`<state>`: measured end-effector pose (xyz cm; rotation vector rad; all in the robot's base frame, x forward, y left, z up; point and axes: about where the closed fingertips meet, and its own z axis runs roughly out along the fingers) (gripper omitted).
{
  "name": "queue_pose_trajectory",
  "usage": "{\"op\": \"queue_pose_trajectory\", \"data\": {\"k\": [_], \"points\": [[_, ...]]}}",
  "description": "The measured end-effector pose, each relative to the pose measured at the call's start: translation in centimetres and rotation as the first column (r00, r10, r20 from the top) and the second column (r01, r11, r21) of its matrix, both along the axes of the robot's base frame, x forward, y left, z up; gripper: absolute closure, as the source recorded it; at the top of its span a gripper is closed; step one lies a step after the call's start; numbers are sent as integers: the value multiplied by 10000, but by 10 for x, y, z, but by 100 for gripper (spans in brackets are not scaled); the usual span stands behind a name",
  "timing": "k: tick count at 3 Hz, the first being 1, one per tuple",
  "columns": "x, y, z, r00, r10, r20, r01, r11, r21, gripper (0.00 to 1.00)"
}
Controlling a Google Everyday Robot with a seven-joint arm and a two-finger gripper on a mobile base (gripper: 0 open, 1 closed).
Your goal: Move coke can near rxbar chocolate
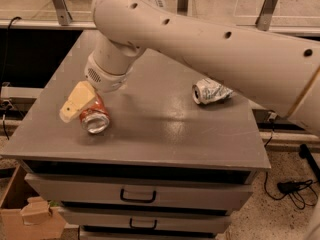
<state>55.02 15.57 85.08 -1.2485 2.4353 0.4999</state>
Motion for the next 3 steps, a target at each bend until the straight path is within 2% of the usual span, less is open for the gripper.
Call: {"op": "queue_pose_trajectory", "data": {"k": [1,2,3], "points": [[-3,17,1,9997,-232,-66,233,9997,82,19],[-1,16,2,9984,-551,85,550,9985,31,41],[12,2,17,9932,-743,894,743,9972,31,65]]}}
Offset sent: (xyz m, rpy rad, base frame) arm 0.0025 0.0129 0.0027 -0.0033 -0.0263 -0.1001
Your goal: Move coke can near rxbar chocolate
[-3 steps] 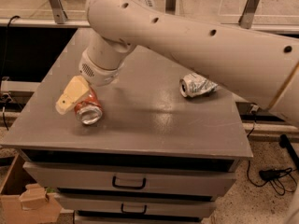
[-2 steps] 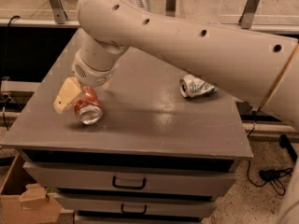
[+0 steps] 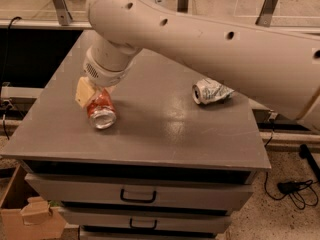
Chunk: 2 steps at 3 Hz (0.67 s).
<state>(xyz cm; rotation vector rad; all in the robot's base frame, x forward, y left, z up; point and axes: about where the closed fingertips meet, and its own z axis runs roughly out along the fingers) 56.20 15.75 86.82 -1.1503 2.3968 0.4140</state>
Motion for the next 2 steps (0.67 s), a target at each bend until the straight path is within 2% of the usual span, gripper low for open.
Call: {"op": "queue_pose_trajectory", "data": {"k": [1,2], "points": [[24,-27,29,9936,50,1124,-36,9999,-128,88],[23,-25,29,9932,157,1152,-139,9998,-164,100]]}}
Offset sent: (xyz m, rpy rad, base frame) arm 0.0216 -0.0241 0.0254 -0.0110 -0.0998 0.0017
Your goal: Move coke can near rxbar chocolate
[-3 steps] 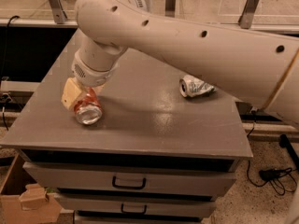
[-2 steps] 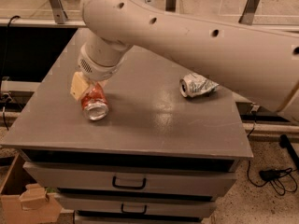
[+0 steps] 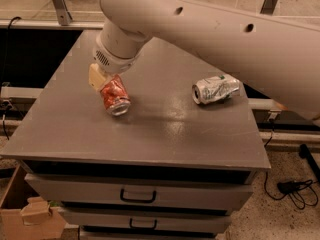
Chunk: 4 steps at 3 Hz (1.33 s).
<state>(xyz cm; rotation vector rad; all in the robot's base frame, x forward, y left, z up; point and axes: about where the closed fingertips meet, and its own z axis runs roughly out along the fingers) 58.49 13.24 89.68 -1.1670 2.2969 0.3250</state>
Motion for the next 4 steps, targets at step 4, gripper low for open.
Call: {"op": "queue_pose_trajectory", "data": {"k": [4], "points": [[79,45,71,9373,2005,2851,-2173,9757,282,100]]}}
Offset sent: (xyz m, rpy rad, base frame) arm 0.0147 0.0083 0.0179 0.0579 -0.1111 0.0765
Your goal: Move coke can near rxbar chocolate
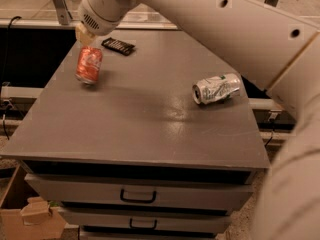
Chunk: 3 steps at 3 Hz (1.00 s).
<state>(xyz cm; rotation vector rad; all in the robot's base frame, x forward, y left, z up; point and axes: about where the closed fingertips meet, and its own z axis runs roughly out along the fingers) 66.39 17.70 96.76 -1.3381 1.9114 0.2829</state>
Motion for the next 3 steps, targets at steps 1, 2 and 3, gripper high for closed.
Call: {"op": "queue_pose_trajectory", "data": {"k": [1,2,3], "points": [[37,15,20,9957,517,772,-533,9984,196,100],[41,16,29,9940,543,953,-573,9979,296,83],[40,17,27,9941,565,924,-593,9979,279,60]]}}
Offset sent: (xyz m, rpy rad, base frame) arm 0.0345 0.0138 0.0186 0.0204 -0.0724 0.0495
